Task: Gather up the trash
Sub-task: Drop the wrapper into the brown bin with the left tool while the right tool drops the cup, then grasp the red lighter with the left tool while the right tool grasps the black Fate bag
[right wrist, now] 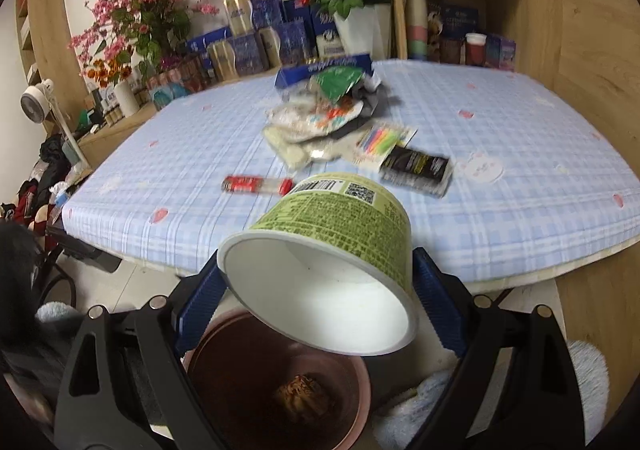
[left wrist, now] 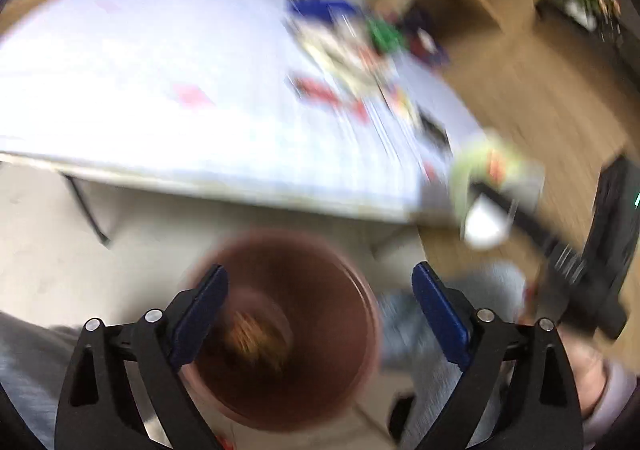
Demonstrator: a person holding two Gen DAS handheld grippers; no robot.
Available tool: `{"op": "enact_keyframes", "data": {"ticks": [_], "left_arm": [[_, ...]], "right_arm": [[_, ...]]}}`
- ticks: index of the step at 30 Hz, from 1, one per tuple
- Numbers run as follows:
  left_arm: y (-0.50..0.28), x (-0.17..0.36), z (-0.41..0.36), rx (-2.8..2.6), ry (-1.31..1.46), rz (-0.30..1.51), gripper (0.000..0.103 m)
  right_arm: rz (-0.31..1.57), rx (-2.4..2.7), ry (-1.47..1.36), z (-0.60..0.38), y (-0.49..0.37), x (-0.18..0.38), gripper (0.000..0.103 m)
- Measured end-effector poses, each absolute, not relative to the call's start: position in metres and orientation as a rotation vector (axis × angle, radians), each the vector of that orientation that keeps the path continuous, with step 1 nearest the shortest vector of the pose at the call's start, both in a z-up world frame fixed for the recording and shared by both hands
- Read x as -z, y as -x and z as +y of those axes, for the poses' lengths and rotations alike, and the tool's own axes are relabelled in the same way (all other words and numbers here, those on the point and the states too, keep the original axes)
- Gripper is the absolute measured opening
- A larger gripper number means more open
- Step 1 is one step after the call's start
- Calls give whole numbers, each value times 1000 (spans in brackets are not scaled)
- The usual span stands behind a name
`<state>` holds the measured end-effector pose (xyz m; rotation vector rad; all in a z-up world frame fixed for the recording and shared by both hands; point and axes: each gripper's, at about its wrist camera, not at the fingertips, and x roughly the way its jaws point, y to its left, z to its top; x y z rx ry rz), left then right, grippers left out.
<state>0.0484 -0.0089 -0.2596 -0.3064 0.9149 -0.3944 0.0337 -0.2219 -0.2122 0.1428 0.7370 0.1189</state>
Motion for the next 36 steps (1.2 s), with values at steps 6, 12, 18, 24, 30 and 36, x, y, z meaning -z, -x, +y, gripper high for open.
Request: {"op": "enact_keyframes", "data": {"ticks": [6, 12, 18, 24, 30, 36], "left_arm": [[-32, 215, 44, 139, 274, 650, 96], [-37, 220, 66, -3, 239, 621, 96], [-38, 228, 81, -43, 258, 651, 96], [-40, 234, 81, -56, 257, 669, 96], [-42, 235, 76, -49, 241, 675, 96], [-42, 235, 73, -51, 227, 679, 96]], "right_arm": [[852, -212, -79, -185, -33, 239, 89], [1067, -355, 19, -133, -37, 287, 89], [1265, -443, 84, -105, -38, 327, 89], [1285, -459, 51, -108, -39, 332, 97], [1206, -428, 26, -117, -39, 316, 97], [909, -327, -8, -136, -31, 262, 97]]}}
